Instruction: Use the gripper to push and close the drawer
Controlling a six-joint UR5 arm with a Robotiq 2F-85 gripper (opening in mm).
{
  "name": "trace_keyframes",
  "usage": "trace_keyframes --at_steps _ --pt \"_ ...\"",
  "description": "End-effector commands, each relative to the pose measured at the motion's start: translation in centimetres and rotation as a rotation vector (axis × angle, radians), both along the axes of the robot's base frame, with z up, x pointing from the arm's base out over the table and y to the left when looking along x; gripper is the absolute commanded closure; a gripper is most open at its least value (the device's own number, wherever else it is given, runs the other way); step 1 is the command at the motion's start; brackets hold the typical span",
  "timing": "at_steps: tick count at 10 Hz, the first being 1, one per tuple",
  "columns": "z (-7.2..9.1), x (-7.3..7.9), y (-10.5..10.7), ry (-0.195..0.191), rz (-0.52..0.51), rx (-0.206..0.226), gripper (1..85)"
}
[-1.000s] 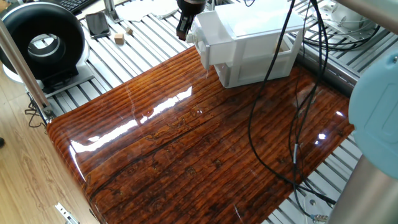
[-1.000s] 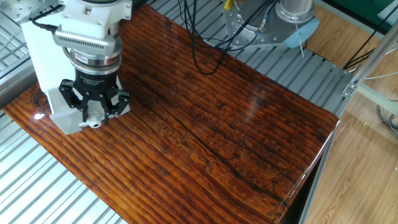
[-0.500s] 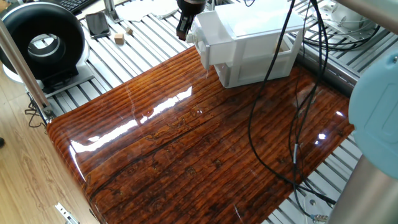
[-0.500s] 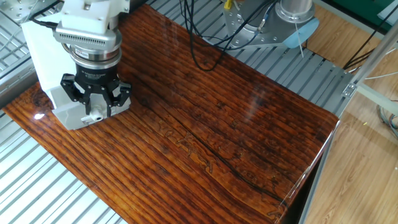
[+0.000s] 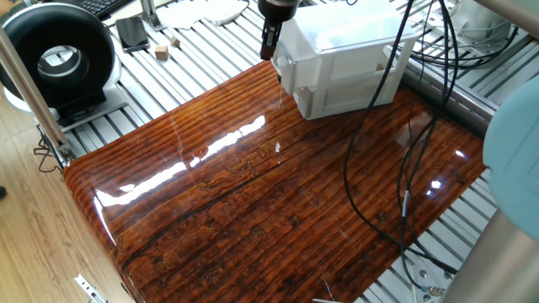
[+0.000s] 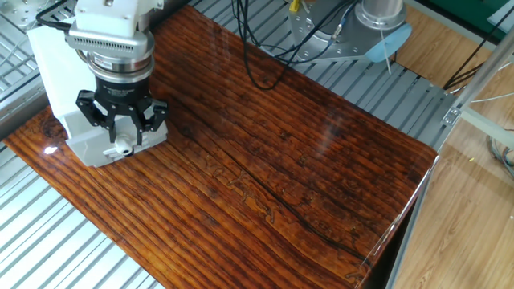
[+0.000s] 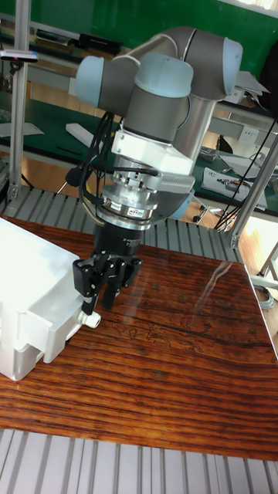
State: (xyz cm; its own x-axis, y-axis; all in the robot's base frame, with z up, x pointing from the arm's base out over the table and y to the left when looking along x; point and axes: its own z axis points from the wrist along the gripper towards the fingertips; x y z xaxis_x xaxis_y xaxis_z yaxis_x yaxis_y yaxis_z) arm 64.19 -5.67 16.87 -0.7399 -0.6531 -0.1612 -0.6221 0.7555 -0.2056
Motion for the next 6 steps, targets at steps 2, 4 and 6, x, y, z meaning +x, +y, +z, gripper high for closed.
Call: trace_keyframes --at_steps 2,4,6 --pt "0.4 -0.7 -0.5 0.002 0.016 0.01 43.3" --pt "0.5 -1.2 -0.9 0.002 0.029 0.014 43.3" --pt "0.8 -1.7 -1.1 0.001 0.04 0.028 43.3"
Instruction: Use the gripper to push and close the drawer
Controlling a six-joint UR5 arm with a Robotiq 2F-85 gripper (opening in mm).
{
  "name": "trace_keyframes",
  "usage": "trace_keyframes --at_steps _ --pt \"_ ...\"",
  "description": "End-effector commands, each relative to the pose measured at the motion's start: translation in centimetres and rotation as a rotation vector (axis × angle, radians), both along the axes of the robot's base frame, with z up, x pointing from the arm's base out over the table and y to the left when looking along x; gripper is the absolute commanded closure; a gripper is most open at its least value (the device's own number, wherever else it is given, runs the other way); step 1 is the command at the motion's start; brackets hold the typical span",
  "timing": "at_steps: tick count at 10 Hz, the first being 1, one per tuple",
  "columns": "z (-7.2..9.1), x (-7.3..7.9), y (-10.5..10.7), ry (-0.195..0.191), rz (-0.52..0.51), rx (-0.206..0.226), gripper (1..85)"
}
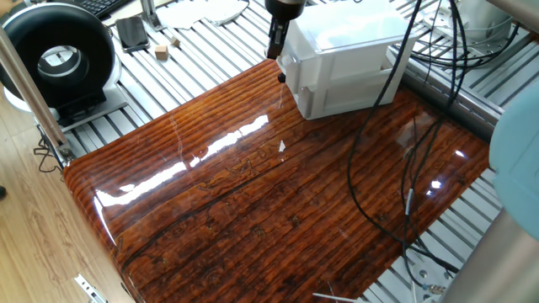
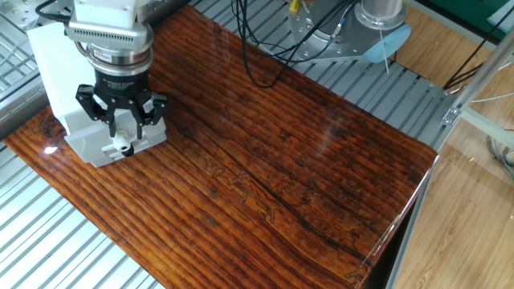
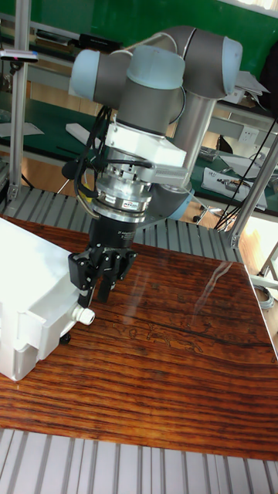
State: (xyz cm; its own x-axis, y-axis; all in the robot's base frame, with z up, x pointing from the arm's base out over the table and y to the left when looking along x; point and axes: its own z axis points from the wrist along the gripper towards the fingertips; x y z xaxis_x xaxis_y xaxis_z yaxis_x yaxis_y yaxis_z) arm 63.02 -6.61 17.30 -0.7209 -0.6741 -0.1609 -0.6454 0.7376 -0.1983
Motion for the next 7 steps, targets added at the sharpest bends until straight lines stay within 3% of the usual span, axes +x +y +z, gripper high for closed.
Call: trace_keyframes --at_steps 1,7 --pt "0.5 -0.7 -0.2 -0.005 0.011 0.035 43.3" --pt "0.3 -1.8 -0.7 -0.035 0.008 0.075 43.3"
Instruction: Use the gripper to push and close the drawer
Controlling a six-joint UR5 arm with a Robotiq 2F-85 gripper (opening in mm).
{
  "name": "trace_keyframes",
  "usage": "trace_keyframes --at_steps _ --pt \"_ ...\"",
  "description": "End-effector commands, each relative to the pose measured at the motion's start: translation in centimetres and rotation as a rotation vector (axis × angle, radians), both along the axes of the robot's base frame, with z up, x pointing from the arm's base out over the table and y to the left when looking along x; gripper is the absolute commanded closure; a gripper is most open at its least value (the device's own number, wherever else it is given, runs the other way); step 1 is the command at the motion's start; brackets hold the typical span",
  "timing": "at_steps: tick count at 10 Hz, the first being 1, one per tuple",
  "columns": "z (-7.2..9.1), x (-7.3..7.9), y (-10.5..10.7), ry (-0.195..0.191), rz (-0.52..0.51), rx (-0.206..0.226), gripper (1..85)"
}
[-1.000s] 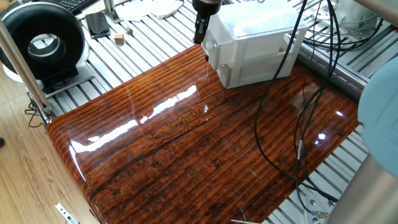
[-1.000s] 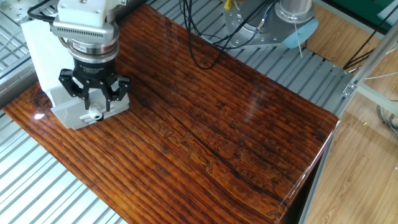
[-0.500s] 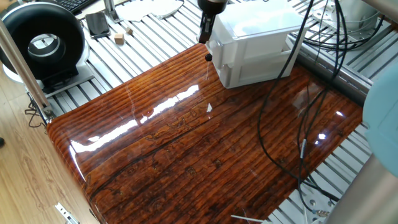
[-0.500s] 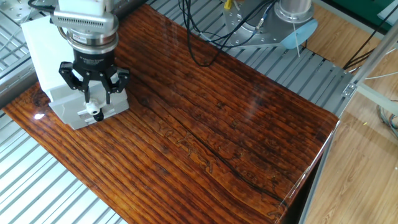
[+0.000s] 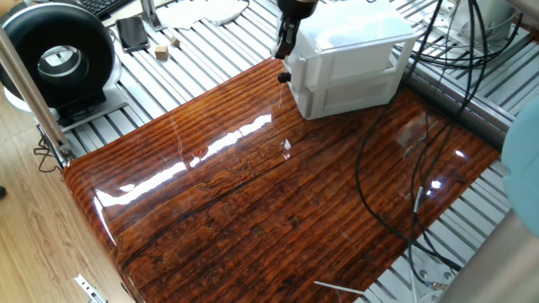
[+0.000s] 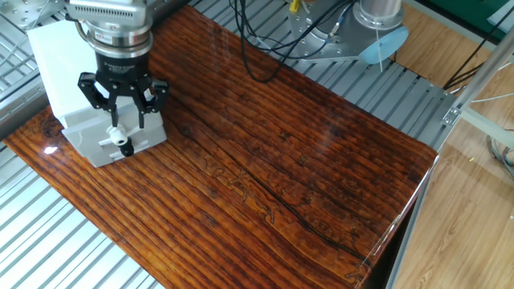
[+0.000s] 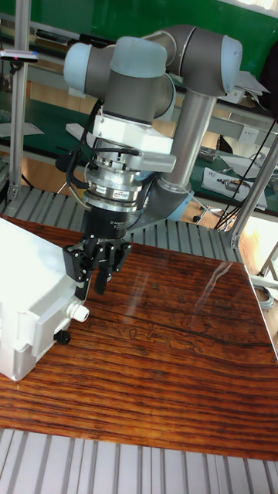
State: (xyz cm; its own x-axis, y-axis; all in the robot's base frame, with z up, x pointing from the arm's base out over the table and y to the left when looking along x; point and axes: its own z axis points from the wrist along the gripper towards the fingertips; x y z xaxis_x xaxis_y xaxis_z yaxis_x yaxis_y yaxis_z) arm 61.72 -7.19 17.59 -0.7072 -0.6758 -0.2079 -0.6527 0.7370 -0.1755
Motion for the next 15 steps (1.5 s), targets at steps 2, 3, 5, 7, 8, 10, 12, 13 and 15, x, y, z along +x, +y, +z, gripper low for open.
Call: trace_keyframes --at_steps 2,3,5,7,8,10,12,13,15 --pt "-0.2 -1.6 0.2 -0.013 -0.011 0.07 43.3" --pt "-0.2 -1.9 0.0 -0.016 -0.008 0.069 43.3" --pt "-0.1 -2.4 -0.4 -0.008 -0.005 0.065 43.7" --pt "0.0 -2.9 -0.8 -0.007 -0.001 0.057 44.7" --pt "-0.1 -3.1 -1.0 -0.01 0.001 0.055 44.7" --pt "-0.2 -3.4 -1.6 -0.018 -0.002 0.039 47.3" --pt "-0.3 -3.4 -2.4 -0.027 -0.012 0.016 50.0" --pt "-0.6 -4.0 -2.8 -0.011 -0.012 0.001 50.3" --pt "-0.8 -4.4 -2.9 0.004 -0.018 0.003 50.3"
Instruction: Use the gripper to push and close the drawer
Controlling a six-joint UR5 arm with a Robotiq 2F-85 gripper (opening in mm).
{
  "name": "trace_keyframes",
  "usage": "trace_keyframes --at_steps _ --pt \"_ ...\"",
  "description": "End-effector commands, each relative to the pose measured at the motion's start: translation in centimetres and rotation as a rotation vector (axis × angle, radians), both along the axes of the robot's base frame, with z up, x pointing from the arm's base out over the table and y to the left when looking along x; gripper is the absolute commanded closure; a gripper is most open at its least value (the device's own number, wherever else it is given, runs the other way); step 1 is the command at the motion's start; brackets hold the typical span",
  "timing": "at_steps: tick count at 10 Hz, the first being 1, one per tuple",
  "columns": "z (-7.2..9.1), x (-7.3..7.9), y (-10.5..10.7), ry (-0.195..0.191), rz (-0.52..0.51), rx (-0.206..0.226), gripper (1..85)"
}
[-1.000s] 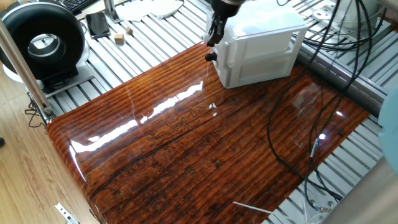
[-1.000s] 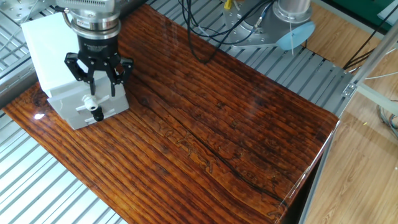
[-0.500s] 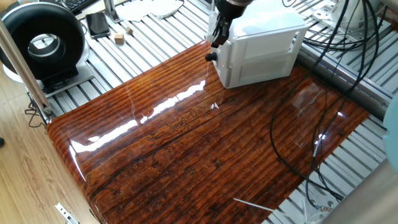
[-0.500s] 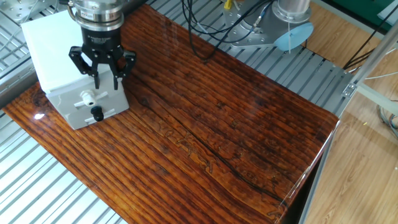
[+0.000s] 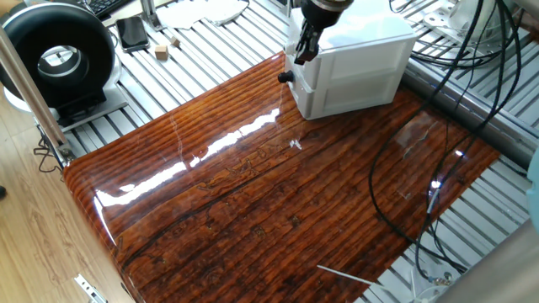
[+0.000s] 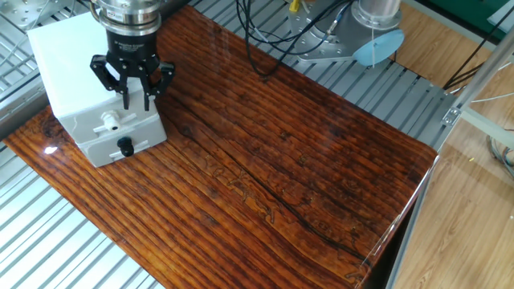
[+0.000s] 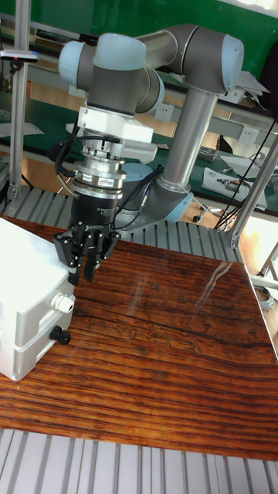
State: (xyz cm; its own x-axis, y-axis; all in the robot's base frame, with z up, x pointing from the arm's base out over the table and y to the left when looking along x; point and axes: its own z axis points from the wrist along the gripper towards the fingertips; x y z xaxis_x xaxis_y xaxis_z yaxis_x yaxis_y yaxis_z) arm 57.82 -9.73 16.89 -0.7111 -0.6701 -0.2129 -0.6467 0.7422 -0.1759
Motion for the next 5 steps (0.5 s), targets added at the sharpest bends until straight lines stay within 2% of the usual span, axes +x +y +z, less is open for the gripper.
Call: trace_keyframes --at_steps 1,3,4,5 --pt "-0.2 -0.5 -0.2 0.013 -0.012 -0.002 50.3" --pt "-0.2 -0.4 0.7 0.034 -0.009 0.014 50.3" --pt "0.4 -0.1 2.1 0.053 -0.03 0.06 50.3" --pt "1.3 0.4 2.4 0.065 -0.048 0.066 50.3"
